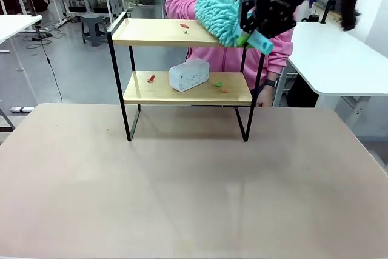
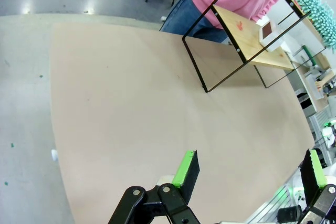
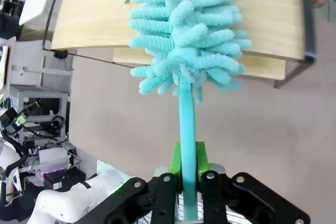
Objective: Clean the shelf.
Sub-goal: Clean the specific tier of the Shelf with the Duster once objects are removed.
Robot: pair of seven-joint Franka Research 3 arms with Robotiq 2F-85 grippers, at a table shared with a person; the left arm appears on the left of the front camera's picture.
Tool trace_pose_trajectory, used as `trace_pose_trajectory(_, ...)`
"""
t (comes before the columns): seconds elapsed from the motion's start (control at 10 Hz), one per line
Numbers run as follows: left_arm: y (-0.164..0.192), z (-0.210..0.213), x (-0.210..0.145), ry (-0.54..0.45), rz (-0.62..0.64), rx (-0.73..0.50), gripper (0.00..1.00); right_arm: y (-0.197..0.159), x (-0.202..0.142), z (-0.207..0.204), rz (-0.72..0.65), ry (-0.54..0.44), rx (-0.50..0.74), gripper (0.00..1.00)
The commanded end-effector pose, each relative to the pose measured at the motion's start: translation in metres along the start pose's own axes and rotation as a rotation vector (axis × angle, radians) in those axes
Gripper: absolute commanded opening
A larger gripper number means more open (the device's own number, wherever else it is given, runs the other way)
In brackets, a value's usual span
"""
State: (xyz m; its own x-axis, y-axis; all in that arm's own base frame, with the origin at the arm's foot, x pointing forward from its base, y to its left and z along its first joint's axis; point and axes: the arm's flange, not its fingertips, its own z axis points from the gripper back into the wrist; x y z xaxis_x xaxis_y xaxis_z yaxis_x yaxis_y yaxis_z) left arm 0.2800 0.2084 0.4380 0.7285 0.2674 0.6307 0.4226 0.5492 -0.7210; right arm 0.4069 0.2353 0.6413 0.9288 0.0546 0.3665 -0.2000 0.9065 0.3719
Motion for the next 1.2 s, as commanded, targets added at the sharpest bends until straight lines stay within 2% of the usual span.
trace_pose_trajectory(0.0, -0.001, -0.001, 0.001, -0.020, -0.019, -0.014, 1.00, 0.019, 0.013, -0.006, 0.033, 0.027, -0.003, 0.00)
trace_pose_trajectory(0.2, -0.001, -0.001, 0.001, -0.020, -0.019, -0.014, 1.00, 0.030, 0.019, -0.010, 0.080, 0.041, 0.013, 0.00)
trace_pose_trajectory(0.4, -0.001, -0.001, 0.001, -0.020, -0.019, -0.014, 1.00, 0.035, 0.021, -0.016, 0.143, 0.110, 0.043, 0.00)
trace_pose_trajectory(0.6, -0.001, -0.001, 0.001, -0.020, -0.019, -0.014, 1.00, 0.031, 0.017, -0.010, 0.266, 0.242, 0.144, 0.00)
trace_pose_trajectory(0.9, -0.001, -0.001, 0.001, -0.020, -0.019, -0.014, 1.00, 0.004, 0.000, 0.020, 0.463, 0.446, 0.406, 0.00)
trace_pose_trajectory(1.0, -0.001, -0.001, 0.001, -0.020, -0.019, -0.014, 1.00, -0.007, -0.012, 0.032, 0.539, 0.547, 0.478, 0.00)
trace_pose_trajectory(1.1, -0.001, -0.001, 0.001, -0.020, -0.019, -0.014, 1.00, -0.018, -0.021, 0.044, 0.561, 0.578, 0.505, 0.00)
